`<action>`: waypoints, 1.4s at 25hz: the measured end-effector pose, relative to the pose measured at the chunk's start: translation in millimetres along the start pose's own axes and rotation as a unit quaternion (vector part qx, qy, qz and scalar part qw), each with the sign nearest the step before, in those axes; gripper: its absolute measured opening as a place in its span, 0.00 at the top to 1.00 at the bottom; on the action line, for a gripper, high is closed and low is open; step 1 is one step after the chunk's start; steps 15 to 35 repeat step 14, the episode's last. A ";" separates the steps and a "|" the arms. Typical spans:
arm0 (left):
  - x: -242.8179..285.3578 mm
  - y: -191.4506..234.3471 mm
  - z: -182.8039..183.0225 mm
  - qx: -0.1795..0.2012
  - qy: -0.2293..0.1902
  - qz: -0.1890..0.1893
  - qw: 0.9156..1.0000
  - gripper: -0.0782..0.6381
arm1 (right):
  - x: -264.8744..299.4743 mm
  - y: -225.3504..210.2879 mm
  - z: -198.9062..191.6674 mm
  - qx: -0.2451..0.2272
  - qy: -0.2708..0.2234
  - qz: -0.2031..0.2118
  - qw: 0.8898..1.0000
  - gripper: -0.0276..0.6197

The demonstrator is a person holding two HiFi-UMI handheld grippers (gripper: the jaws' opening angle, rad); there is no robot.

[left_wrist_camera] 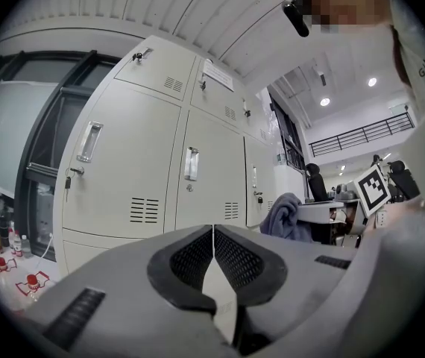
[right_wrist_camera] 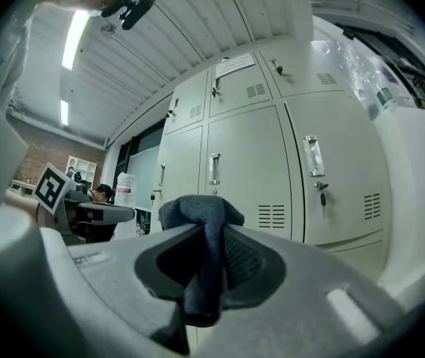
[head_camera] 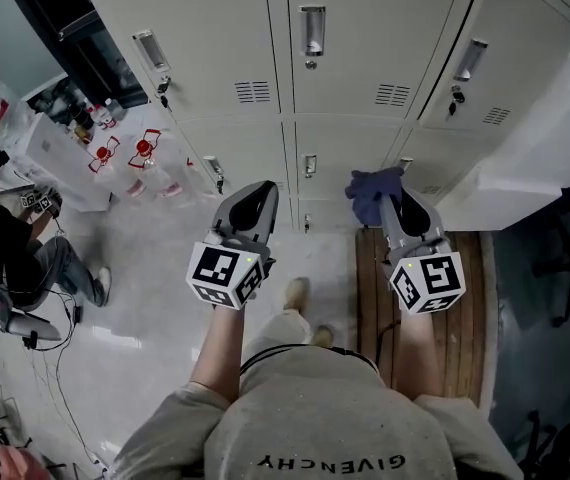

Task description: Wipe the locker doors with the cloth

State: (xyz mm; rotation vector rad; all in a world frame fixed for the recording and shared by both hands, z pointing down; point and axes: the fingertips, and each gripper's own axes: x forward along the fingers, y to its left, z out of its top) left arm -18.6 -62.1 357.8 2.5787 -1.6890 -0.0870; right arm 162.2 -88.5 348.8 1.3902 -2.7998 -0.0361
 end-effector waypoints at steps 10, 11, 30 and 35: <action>-16.9 -9.6 -5.3 -0.013 0.001 0.002 1.000 0.88 | -15.5 7.3 -3.9 0.013 0.002 0.005 1.000 0.86; -19.3 -9.9 -5.5 -0.013 0.001 0.003 1.000 0.88 | -17.1 8.5 -4.4 0.016 0.002 0.005 1.000 0.86; -26.2 -11.3 -6.0 -0.013 0.001 0.005 1.000 0.88 | -22.6 12.4 -5.7 0.024 0.002 0.006 1.000 0.86; -26.2 -11.3 -6.0 -0.013 0.001 0.005 1.000 0.88 | -22.6 12.4 -5.7 0.024 0.002 0.006 1.000 0.86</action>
